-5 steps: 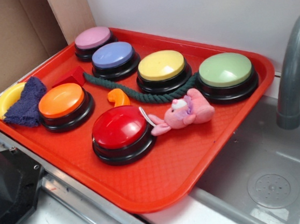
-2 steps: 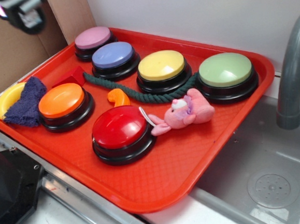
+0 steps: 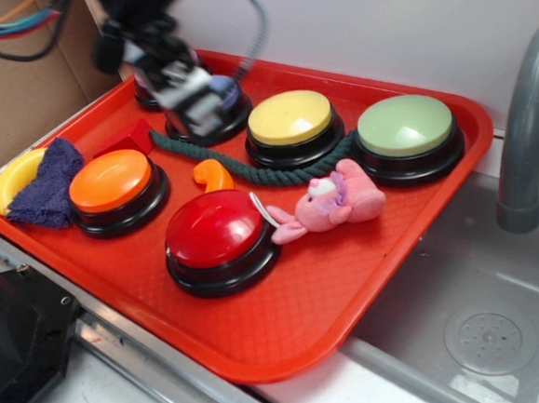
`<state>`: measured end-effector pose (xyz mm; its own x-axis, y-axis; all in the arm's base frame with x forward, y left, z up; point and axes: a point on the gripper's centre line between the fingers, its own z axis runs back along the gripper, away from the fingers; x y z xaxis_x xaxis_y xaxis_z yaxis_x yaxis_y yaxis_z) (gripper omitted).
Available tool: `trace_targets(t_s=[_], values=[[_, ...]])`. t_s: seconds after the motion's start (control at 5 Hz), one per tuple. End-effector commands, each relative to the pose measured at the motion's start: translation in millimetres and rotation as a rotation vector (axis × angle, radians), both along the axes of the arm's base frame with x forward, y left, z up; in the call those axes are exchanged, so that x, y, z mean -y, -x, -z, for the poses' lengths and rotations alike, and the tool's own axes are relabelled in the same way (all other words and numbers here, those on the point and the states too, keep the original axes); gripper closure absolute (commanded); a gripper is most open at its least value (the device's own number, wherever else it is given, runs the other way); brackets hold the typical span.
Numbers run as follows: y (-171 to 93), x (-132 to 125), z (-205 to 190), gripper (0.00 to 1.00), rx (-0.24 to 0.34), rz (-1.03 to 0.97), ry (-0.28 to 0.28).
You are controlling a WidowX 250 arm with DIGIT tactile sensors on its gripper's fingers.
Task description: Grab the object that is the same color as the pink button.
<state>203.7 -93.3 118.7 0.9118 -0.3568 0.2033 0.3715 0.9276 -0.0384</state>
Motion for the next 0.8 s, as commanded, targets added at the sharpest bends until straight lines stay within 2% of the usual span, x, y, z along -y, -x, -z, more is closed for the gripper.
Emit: trace_targets(t_s=[0.0,0.4,0.6], values=[[-34.3,38.3,48.1,0.00,0.052,0.116,0.031],[-47.5,53.3,82.0,0.00,0.035,0.170,-0.014],[-52.0,62.8,92.2,0.00,0.041,0.223,-0.006]])
